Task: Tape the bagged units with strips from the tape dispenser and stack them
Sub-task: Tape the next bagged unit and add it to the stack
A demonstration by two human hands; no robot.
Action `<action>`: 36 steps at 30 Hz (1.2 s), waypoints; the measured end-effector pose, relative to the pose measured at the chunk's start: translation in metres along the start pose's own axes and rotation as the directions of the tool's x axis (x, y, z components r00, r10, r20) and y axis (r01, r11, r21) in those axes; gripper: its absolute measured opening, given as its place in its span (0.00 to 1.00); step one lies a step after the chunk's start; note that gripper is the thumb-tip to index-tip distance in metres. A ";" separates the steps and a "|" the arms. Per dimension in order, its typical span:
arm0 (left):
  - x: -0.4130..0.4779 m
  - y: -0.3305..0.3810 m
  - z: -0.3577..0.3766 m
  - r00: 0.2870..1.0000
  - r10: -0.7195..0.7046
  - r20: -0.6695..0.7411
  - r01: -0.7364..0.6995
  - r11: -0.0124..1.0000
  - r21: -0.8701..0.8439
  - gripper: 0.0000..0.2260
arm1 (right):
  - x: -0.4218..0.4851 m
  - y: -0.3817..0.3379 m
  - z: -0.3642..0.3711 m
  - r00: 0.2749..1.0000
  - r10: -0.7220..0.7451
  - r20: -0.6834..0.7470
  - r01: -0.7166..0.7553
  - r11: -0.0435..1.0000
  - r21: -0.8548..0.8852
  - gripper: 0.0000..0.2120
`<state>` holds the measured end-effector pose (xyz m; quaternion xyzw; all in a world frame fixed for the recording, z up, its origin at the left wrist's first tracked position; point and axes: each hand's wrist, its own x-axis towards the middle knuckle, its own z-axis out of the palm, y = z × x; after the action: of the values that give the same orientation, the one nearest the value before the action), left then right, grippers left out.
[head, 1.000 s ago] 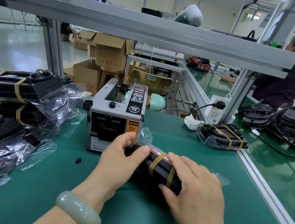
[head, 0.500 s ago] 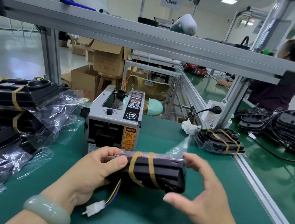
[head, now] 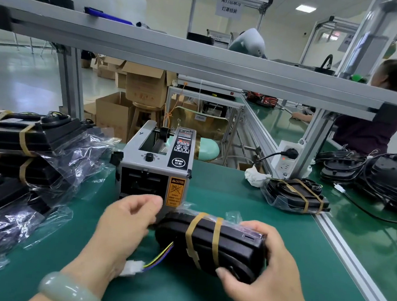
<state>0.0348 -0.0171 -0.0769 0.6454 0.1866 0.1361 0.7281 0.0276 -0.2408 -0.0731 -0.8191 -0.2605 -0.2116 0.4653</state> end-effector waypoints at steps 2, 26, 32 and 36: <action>0.008 0.004 -0.002 0.987 -0.038 -0.157 0.033 0.999 -0.038 0.04 | -0.001 0.003 0.003 0.998 0.002 -0.061 -0.006 0.998 -0.067 0.31; 0.043 0.027 0.006 0.923 -0.206 -0.324 0.189 0.978 -0.084 0.08 | -0.001 0.007 0.010 0.973 -0.197 -0.118 0.144 0.924 -0.355 0.34; 0.006 0.033 -0.001 0.947 -0.309 -0.090 0.287 0.937 -0.196 0.10 | 0.000 0.006 0.005 0.988 -0.124 -0.090 0.090 0.945 -0.315 0.34; -0.039 0.024 0.004 0.957 -0.255 0.135 0.275 0.949 -0.157 0.07 | -0.003 0.001 0.004 0.998 -0.016 -0.066 -0.002 0.967 -0.256 0.31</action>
<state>0.0028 -0.0346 -0.0487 0.5549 0.2176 0.0162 0.8028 0.0262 -0.2382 -0.0774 -0.8637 -0.2181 -0.2725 0.3637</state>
